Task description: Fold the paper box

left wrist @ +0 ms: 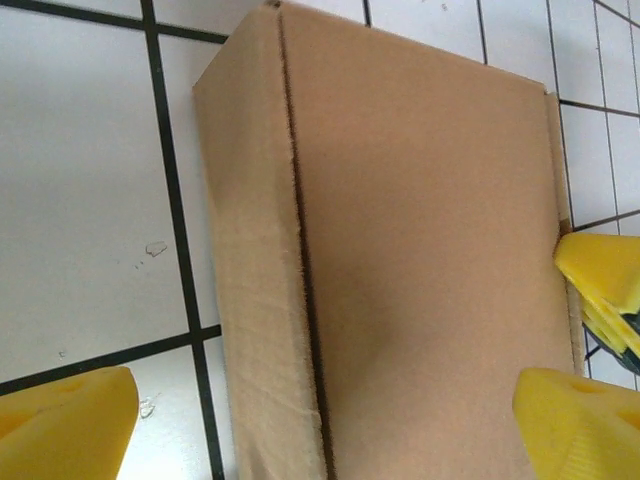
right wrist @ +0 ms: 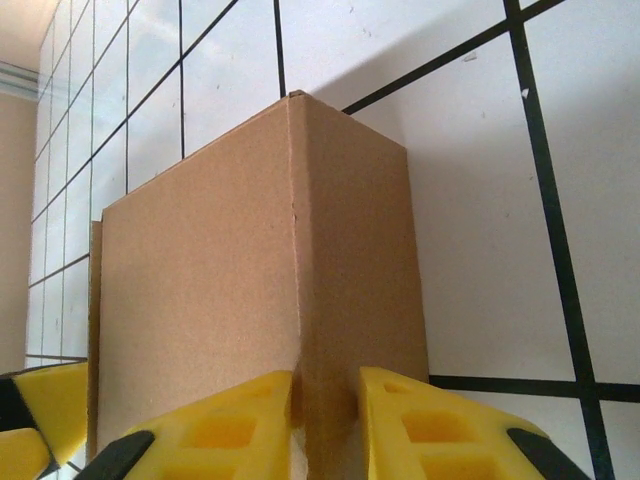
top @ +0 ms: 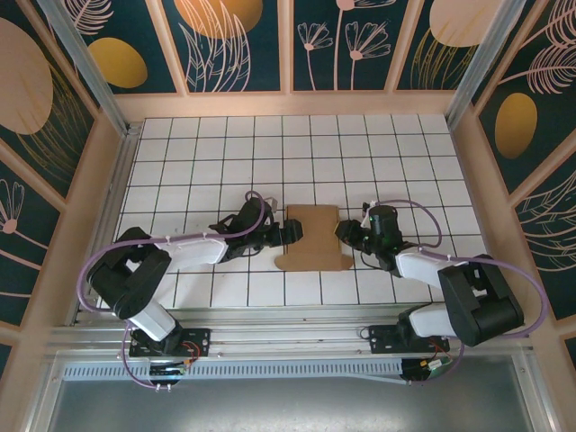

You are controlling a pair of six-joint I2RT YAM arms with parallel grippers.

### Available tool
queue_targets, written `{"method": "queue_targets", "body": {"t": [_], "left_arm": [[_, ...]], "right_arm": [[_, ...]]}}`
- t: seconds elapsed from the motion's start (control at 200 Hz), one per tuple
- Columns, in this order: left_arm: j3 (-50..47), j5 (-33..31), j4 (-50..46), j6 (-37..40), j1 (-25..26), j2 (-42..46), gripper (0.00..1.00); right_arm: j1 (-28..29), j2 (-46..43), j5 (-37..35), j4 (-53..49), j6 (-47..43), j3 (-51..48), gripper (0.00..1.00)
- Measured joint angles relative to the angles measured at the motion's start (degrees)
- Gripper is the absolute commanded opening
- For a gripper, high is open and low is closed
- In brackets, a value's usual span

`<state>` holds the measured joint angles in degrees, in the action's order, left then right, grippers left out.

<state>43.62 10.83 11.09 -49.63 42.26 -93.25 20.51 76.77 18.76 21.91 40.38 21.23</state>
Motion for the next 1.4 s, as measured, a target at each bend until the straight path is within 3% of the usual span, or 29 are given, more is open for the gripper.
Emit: {"method": "queue_targets", "body": {"t": [0.325, 0.651, 0.706, 0.861, 0.941, 1.001, 1.156, 1.331, 1.401], "left_arm": [[-0.87, 9.46, 12.59, -3.93, -0.68, -1.01, 0.96], [1.92, 16.81, 18.67, -4.33, -0.7, -4.96, 0.96], [3.06, 18.36, 19.15, -4.52, -0.7, -6.47, 0.91], [4.83, 20.59, 19.89, -5.68, -0.68, -9.27, 0.6], [4.83, 20.39, 19.32, -5.55, -0.7, -9.44, 0.5], [4.83, 20.2, 18.58, -6.01, -0.85, -9.46, 0.46], [4.83, 19.74, 17.68, -6.1, -0.7, -9.2, 0.39], [4.07, 16.85, 14.21, -8.13, -0.66, -5.09, 0.44], [2.91, 15.41, 13.77, -10.16, -0.7, -2.14, 0.41]], "right_arm": [[-8.24, -1.66, 5.44, 0.81, -1.11, -3.08, 0.23], [-8.83, -3.54, 5.77, -1.42, -2.03, -3.87, 0.24], [-8.68, -3.78, 5.73, -1.84, -2.14, -3.93, 0.24], [-7.21, -4.33, 5.57, -2.21, -2.16, -3.93, 0.25], [-6.62, -4.85, 5.33, -2.51, -2.16, -3.93, 0.26], [-6.36, -5.33, 5.01, -3.23, -2.16, -3.93, 0.29], [-5.84, -9.7, 2.84, -8.85, -3.06, -3.87, 0.53], [-4.42, -24.65, -0.48, -14.95, -9.16, -2.45, 0.72], [-1.44, -31.74, -1.2, -15.41, -15.5, -0.9, 0.73]]}}
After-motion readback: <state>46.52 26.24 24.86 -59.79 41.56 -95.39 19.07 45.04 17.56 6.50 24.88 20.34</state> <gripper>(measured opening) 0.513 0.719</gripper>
